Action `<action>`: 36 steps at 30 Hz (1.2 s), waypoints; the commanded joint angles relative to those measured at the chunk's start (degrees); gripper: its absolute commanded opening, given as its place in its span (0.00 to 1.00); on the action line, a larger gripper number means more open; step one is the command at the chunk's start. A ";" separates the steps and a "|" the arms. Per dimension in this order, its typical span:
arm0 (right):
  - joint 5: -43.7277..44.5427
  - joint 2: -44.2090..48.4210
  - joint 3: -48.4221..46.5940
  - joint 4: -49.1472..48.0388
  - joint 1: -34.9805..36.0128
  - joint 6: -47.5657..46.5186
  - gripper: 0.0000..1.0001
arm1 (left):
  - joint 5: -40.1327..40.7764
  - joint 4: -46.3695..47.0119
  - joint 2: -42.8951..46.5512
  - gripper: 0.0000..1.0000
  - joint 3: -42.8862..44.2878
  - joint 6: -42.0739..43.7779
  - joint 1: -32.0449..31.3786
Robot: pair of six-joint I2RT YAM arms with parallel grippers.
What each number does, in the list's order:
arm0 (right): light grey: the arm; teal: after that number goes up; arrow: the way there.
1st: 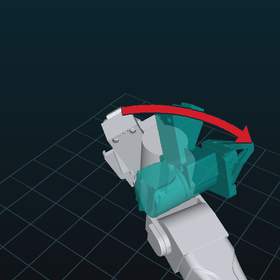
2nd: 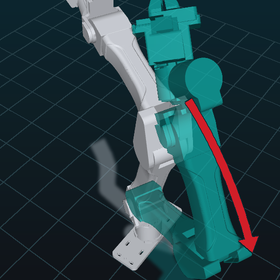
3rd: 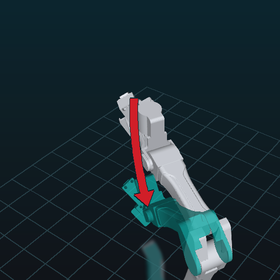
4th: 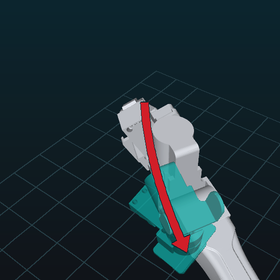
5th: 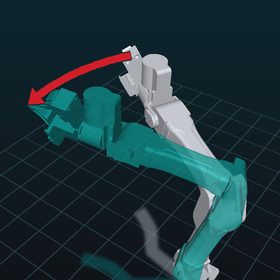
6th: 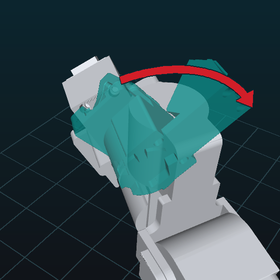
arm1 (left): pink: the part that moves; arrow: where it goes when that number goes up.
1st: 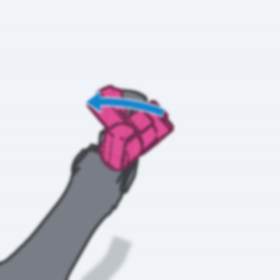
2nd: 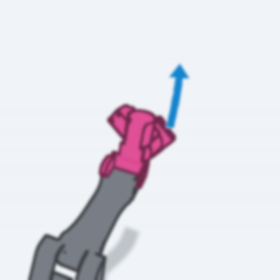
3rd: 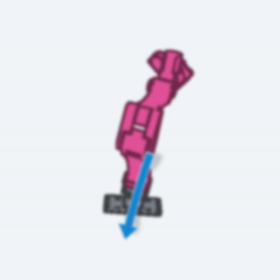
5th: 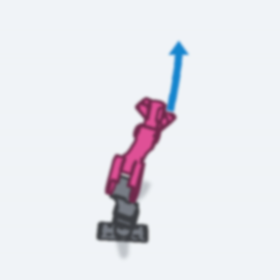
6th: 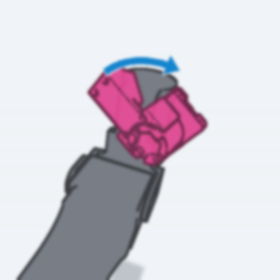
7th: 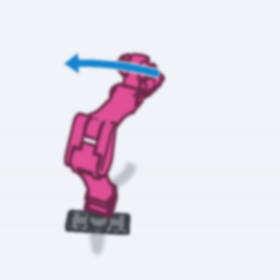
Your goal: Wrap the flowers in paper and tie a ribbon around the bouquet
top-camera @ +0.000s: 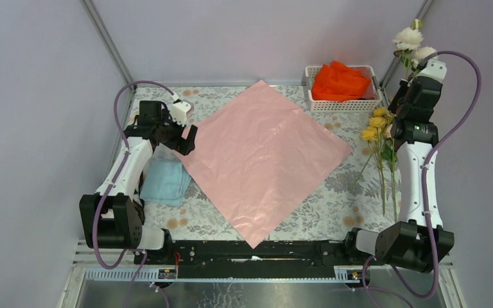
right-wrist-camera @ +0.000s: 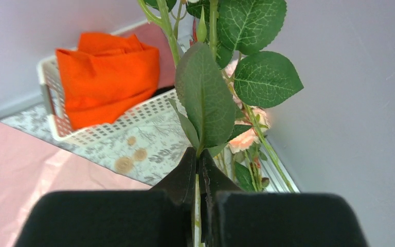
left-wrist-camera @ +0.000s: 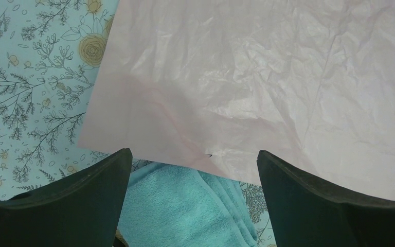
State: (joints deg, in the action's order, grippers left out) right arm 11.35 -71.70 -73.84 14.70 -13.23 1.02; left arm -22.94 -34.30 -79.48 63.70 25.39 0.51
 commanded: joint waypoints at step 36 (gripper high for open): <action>-4.09 -57.39 -40.71 4.14 43.98 22.17 0.31 | 7.53 0.12 0.86 0.99 -3.30 1.69 -0.07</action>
State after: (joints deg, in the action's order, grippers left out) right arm 4.03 -127.83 -109.38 15.62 31.11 25.91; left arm -16.29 -34.48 -78.24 60.66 26.28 0.51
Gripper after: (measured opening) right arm 0.118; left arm 0.986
